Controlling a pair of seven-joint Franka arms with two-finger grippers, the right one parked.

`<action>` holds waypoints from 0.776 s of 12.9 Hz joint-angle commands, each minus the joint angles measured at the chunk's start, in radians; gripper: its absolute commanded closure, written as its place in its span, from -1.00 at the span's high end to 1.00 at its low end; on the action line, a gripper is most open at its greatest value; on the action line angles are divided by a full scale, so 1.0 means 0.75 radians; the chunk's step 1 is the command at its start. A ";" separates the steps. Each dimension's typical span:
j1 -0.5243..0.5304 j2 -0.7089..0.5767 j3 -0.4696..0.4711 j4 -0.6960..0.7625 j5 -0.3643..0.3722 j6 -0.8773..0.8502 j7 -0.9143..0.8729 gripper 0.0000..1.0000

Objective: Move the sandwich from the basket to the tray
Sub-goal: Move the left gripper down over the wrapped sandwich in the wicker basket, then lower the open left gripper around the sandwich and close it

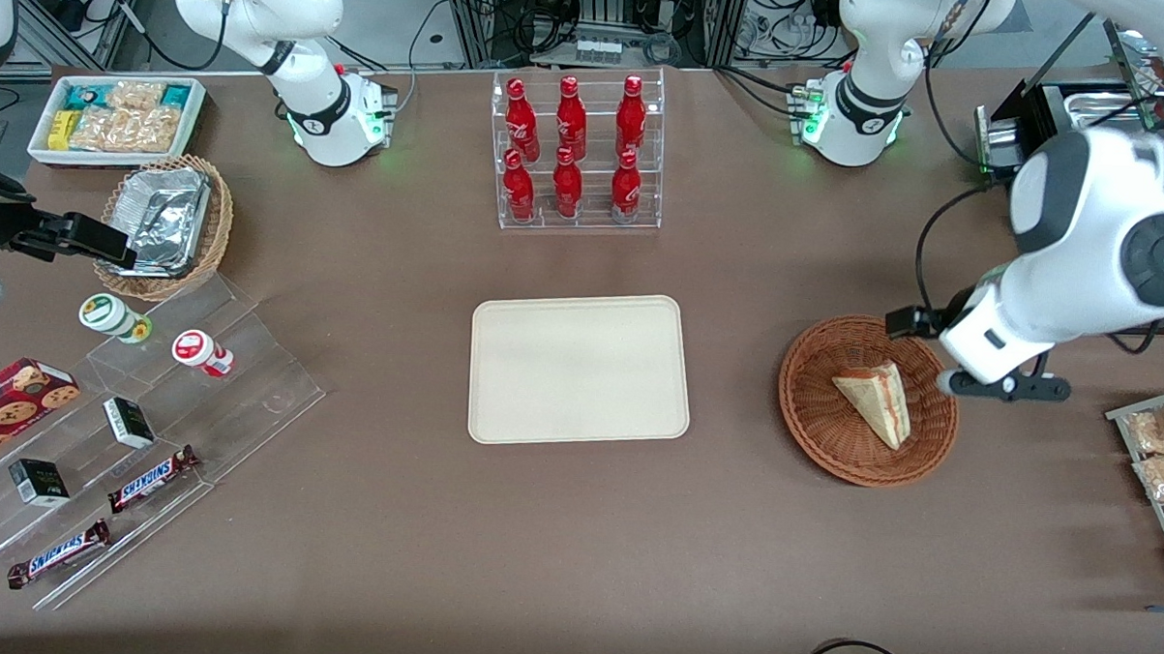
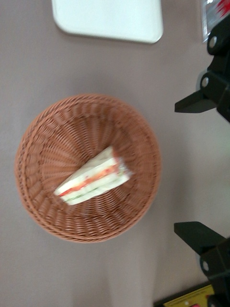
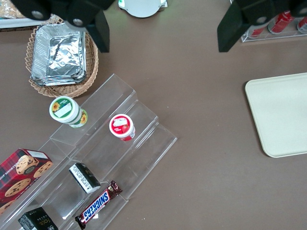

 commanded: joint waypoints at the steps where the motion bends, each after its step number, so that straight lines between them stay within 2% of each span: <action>1: 0.000 0.018 0.006 -0.107 0.040 0.176 0.010 1.00; 6: 0.036 0.004 0.021 -0.279 0.040 0.426 -0.191 1.00; 8: 0.043 -0.025 0.021 -0.373 0.040 0.544 -0.316 1.00; 10: 0.043 -0.049 0.021 -0.459 0.034 0.661 -0.547 1.00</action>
